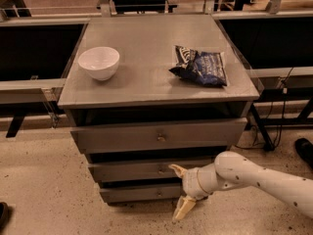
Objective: Open middle drawer
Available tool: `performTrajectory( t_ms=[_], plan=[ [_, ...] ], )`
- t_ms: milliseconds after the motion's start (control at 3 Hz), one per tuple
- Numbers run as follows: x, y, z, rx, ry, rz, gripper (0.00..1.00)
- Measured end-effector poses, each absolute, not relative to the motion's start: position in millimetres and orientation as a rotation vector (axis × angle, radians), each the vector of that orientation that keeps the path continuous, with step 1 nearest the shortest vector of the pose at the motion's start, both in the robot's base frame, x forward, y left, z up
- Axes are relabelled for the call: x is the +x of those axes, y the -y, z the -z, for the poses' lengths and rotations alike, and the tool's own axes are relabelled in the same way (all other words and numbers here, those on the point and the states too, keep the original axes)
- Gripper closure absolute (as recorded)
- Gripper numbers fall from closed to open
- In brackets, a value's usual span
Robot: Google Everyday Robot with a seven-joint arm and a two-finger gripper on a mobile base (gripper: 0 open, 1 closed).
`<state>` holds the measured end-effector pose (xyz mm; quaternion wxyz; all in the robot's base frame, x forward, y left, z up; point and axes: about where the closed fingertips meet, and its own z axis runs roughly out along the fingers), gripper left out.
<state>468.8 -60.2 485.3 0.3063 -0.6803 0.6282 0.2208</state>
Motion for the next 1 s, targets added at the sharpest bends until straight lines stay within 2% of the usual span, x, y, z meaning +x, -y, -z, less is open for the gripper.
performTrajectory(
  t_ms=[333, 1000],
  plan=[
    [468.7, 60.2, -485.3, -1.8, -1.662, -0.584, 0.0],
    [505.9, 58.2, -461.7, -1.861, -1.551, -0.46, 0.0]
  ],
)
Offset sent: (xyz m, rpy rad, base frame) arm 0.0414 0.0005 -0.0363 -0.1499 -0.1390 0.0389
